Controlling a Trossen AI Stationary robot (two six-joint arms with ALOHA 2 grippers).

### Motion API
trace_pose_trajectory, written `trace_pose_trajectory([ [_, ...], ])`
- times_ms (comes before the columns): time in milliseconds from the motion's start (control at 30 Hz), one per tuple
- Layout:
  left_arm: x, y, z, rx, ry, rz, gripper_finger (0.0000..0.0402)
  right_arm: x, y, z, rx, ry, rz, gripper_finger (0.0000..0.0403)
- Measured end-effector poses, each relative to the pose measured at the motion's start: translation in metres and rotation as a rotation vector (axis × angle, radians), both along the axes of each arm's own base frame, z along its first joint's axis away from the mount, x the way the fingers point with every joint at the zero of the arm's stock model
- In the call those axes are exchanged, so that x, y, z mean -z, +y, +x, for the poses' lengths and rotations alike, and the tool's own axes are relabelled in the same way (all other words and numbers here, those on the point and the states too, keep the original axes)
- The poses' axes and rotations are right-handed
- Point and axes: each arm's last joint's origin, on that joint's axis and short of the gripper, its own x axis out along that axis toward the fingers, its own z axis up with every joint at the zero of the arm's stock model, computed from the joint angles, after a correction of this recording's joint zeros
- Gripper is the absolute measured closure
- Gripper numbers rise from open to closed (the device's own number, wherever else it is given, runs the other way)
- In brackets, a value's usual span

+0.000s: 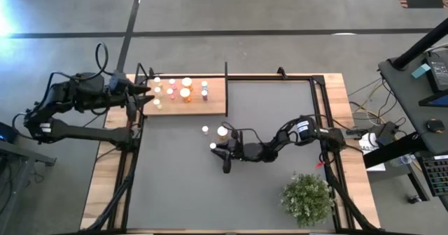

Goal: Pick and place medicine bottles onto shelf by color
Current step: Put the blue pill bottle on the shelf aligned with the other blue pill bottles

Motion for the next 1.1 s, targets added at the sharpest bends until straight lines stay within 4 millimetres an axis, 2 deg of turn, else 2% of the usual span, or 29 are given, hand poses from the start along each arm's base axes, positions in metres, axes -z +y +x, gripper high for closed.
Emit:
trace_pose_trajectory([
  [300,0.001,0.001,0.004,0.001,0.013,-0.002,0.024,0.002,0.0,0.001,0.009,0.023,0.068,0.0305],
  [533,0.001,0.001,0.005,0.001,0.016,-0.002,0.024,-0.002,0.001,0.011,0.011,0.029,0.087,0.0305],
  [833,0.001,0.001,0.004,0.003,0.015,0.003,0.024,-0.011,0.002,0.024,-0.012,0.035,-0.122,0.0305],
  [1100,0.001,0.001,0.004,0.013,0.026,0.021,0.024,-0.005,-0.001,0.026,0.003,0.114,-0.087,0.0305],
])
